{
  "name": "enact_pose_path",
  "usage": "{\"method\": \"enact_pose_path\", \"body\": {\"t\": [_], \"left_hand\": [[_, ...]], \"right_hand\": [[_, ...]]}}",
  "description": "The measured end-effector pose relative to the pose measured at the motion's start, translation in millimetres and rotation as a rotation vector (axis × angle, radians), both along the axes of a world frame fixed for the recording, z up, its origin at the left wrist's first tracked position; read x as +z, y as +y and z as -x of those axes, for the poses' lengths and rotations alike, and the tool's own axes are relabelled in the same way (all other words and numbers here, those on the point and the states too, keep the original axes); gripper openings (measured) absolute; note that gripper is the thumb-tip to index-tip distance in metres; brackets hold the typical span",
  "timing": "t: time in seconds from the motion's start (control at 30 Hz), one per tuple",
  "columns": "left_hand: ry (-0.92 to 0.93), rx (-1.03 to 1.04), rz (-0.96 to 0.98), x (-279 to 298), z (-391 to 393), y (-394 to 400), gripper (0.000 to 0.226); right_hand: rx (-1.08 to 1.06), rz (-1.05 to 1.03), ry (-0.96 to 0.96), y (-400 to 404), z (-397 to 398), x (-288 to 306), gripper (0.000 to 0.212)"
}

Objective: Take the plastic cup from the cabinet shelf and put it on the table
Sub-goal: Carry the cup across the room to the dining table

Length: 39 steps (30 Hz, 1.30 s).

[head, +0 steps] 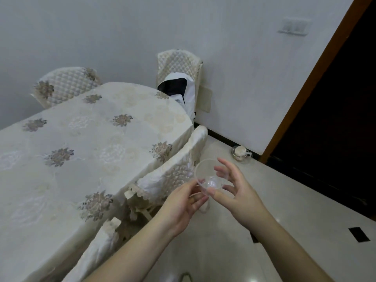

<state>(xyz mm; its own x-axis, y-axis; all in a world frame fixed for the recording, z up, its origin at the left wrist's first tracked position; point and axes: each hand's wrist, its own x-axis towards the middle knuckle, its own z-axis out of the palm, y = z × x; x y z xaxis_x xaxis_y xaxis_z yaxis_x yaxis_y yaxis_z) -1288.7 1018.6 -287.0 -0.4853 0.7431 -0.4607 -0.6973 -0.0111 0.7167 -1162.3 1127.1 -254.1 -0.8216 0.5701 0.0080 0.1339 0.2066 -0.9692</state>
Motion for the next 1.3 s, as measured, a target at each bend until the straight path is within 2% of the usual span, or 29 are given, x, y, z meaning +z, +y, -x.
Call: {"method": "enact_pose_path", "body": {"t": [0.33, 0.63, 0.83, 1.07, 1.2, 1.3], "left_hand": [[-0.057, 0.020, 0.013, -19.8, 73.6, 110.3, 0.016], [-0.071, 0.149, 0.052, -13.2, 107.0, 244.1, 0.033], [-0.053, 0.242, 0.059, -2.7, 125.7, 321.3, 0.024], [-0.003, 0.339, 0.107, -14.2, 165.4, 358.6, 0.034], [0.042, 0.374, 0.102, -22.3, 197.0, 368.2, 0.022], [0.099, 0.366, 0.098, -22.3, 225.0, 366.1, 0.026]], "right_hand": [[-0.010, 0.042, -0.002, 112.9, 72.1, -16.1, 0.067], [0.119, 0.002, 0.019, 253.5, 115.7, -16.6, 0.068], [0.231, -0.017, 0.013, 341.2, 144.3, -5.5, 0.071], [0.345, 0.049, 0.008, 390.6, 198.6, -17.4, 0.068], [0.411, 0.060, 0.012, 401.9, 242.8, -26.0, 0.068], [0.465, 0.063, -0.006, 402.0, 280.4, -28.5, 0.069]]}}
